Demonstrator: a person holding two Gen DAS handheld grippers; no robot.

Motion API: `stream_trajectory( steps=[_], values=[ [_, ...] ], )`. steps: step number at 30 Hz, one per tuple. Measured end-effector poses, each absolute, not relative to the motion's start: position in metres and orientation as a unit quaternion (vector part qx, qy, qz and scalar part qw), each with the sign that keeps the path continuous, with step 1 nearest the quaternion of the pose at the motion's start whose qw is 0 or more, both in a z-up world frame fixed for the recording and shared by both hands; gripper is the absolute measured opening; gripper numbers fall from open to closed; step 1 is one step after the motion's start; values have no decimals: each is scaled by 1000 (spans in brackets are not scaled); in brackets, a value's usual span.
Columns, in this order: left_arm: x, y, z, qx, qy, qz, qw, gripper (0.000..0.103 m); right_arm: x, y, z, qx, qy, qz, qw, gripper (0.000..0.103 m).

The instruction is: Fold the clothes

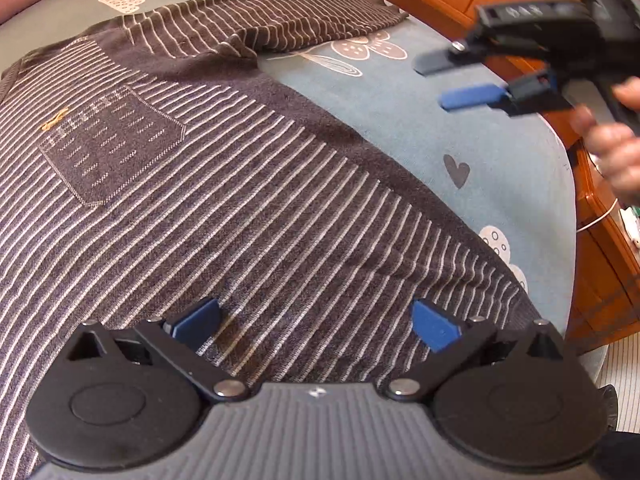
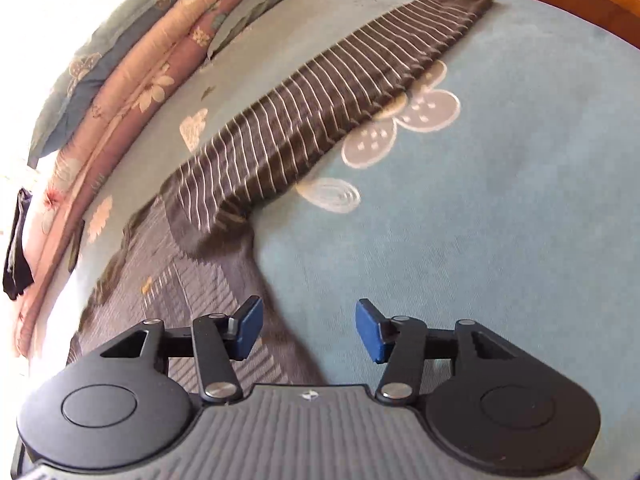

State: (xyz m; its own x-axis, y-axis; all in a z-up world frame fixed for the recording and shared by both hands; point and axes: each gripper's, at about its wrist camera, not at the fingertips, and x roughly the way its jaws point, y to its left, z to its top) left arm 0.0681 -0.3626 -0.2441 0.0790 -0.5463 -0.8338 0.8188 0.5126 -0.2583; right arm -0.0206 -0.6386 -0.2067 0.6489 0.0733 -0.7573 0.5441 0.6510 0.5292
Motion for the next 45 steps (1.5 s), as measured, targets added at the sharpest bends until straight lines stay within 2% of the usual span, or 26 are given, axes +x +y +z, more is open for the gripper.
stream_trajectory(
  steps=[4,8,14,20,27,30,32,33,35,36,40,43,45],
  values=[
    [80,-381,-233,131,458,-465,747,102,41,-697,-233,427,356,-149,817,54],
    [103,-428,-233,129,431,-457,768,102,75,-755,-265,506,334,-173,776,54],
    [140,-476,-237,95,422,-447,783,102,89,-800,-294,579,311,-197,727,54],
    [159,-491,-238,84,417,-447,787,102,89,-808,-306,604,276,-196,722,54],
    [161,-489,-254,88,436,-434,783,102,70,-827,-298,572,246,-246,743,55],
    [161,-487,-256,79,440,-432,784,102,87,-823,-291,525,270,-239,771,62],
    [161,-487,-255,77,441,-433,783,102,99,-814,-284,471,298,-240,795,62],
    [161,-487,-253,78,439,-437,781,102,106,-810,-280,434,317,-244,807,54],
    [160,-487,-251,80,434,-446,779,102,117,-806,-275,364,358,-256,821,11],
    [161,-488,-250,80,432,-452,776,102,119,-809,-275,353,365,-254,823,5],
    [165,-497,-250,81,420,-472,771,102,118,-830,-264,347,338,-250,839,5],
    [173,-507,-265,70,461,-486,739,102,122,-834,-259,317,333,-244,854,5],
    [171,-510,-266,84,457,-499,732,102,129,-832,-261,291,346,-242,859,5]
  ],
)
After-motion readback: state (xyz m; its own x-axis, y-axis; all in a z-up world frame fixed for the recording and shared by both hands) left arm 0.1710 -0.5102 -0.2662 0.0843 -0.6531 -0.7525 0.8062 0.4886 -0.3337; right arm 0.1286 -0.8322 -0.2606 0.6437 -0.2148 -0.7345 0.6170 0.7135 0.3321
